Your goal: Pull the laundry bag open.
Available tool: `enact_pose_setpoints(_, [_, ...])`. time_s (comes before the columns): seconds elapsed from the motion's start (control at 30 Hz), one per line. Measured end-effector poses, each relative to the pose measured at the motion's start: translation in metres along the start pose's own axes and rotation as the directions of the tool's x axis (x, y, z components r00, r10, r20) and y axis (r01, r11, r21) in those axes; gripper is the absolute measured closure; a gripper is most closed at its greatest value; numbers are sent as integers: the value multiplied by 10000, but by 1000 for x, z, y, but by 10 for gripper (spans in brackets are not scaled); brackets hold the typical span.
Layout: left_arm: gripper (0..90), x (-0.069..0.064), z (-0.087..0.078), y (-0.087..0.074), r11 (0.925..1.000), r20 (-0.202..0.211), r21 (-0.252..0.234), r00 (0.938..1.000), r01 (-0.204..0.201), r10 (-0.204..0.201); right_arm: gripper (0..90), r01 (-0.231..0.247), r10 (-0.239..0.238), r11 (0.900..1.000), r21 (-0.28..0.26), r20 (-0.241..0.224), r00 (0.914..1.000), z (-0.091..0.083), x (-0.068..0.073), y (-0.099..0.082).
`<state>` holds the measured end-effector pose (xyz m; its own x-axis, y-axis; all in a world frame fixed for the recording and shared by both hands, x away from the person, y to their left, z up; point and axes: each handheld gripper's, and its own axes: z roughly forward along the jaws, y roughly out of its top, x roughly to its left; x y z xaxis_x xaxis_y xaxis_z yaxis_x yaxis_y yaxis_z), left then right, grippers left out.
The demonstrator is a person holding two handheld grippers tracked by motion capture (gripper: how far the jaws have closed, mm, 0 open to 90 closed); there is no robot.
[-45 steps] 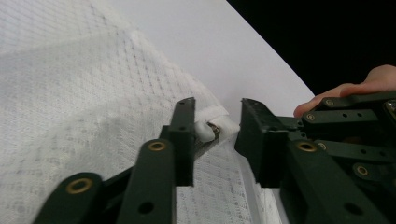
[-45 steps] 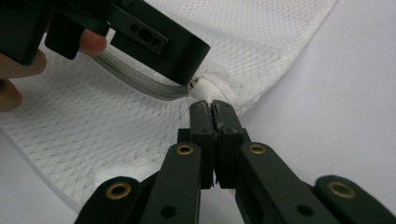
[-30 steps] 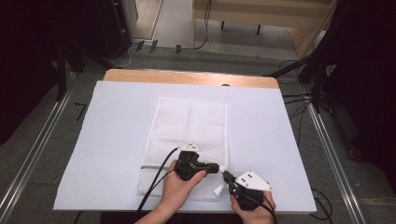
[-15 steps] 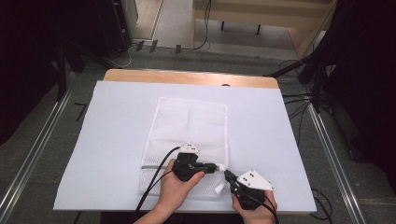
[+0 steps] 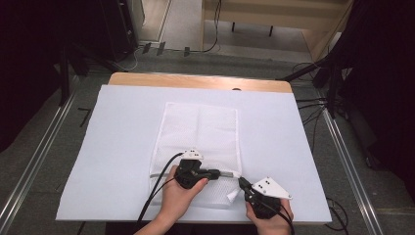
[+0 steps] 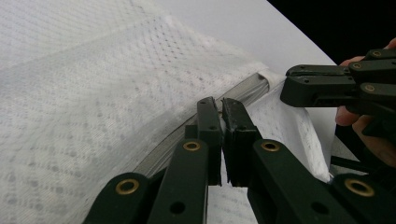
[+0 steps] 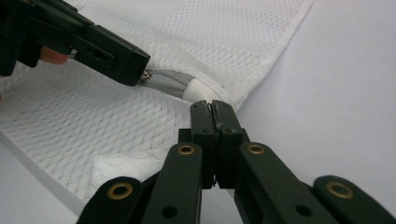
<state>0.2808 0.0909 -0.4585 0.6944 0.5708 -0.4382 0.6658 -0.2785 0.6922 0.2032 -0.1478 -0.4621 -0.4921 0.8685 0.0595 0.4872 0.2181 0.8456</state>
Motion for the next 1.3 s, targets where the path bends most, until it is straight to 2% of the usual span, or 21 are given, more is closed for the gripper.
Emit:
enact_pose_setpoints(0.6, [876,15,-19,-8,10000,-389,-58,9992,71,-73,900,-117,117,9999,21,116,9999,-1,-5,-1])
enact_pose_setpoints(0.83, [875,21,-31,-14,9998,-526,-150,9985,118,-126,900,-112,112,9999,-10,127,9999,-1,-5,-1])
enact_pose_setpoints(1.1, [875,27,-45,-21,9998,-823,-199,9966,-11,-5,900,70,-70,10000,-40,143,9999,-2,-1,1])
enact_pose_setpoints(1.2, [875,32,-52,-24,9997,-1059,-221,9943,76,-99,900,69,-68,10000,-69,196,9998,-3,-1,1])
enact_pose_setpoints(1.3, [875,38,-59,-28,9993,-1110,-291,9935,216,-247,900,32,-30,9999,-103,175,9998,-3,-2,1])
